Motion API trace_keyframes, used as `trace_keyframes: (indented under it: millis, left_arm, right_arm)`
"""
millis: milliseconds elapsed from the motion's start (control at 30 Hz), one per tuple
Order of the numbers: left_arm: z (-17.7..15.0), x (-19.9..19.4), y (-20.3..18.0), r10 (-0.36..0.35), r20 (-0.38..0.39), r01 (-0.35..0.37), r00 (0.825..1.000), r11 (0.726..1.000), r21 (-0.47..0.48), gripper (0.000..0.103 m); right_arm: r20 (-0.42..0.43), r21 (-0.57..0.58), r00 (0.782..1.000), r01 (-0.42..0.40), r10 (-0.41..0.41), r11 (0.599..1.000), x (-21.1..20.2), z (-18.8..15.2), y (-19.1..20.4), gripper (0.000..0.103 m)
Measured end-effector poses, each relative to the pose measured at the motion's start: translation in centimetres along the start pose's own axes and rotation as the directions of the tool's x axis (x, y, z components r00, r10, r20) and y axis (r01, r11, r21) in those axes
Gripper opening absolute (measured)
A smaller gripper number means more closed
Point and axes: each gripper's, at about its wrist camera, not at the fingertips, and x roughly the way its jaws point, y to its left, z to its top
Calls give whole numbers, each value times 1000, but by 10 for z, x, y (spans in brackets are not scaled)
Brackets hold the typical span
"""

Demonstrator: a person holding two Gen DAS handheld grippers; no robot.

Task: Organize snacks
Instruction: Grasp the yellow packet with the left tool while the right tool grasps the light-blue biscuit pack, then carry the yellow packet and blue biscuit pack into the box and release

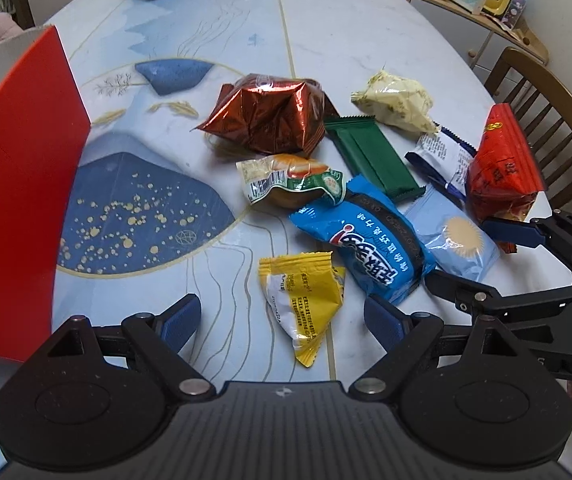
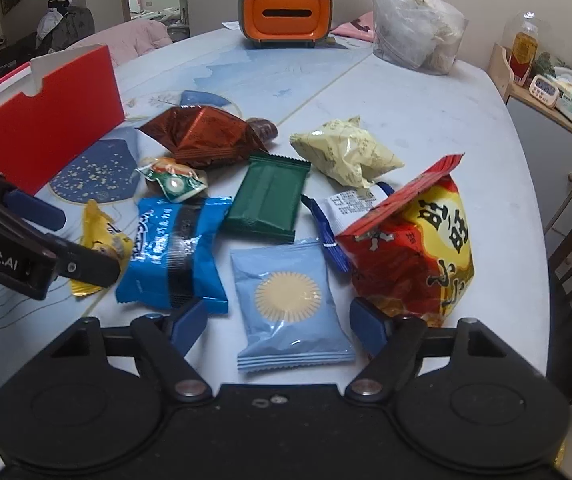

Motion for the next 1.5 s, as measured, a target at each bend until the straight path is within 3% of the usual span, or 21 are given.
trace_keyframes:
  millis: [167, 333, 400, 533, 667, 1067, 1500]
  left_arm:
    - [1, 4, -1, -15, 2, 15, 1000, 1000, -12, 85]
    - [2, 4, -8, -20, 10, 20, 1000, 1000, 9, 80]
    - [1, 4, -11, -13, 16, 12, 1000, 999, 32, 68]
    - [0, 2, -16, -13, 19, 12, 1000, 999, 51, 58]
    - [1, 2, -14, -5, 23, 4, 1000, 999, 44, 43]
    - [-7, -10, 2, -16, 18, 16, 1000, 1000, 4, 39]
    - [-22, -67, 35, -56, 71, 57, 996, 998, -2, 39]
  right_arm:
    - [9, 12, 1000, 0, 0, 1000, 3, -1, -1, 72]
    - [22, 5, 1000, 10, -10, 1000, 1, -2, 2, 60]
    - [25, 7, 1000, 18, -18, 1000, 1, -2, 3, 56]
    - [27, 21, 999, 35, -35, 999, 0, -2, 4, 48]
    - [23, 34, 998, 63, -64, 997, -1, -2, 6, 46]
    - [12, 131, 991, 132, -135, 983, -22, -12, 19, 46]
    - [68, 196, 990, 108, -124, 975, -76, -5, 62, 46]
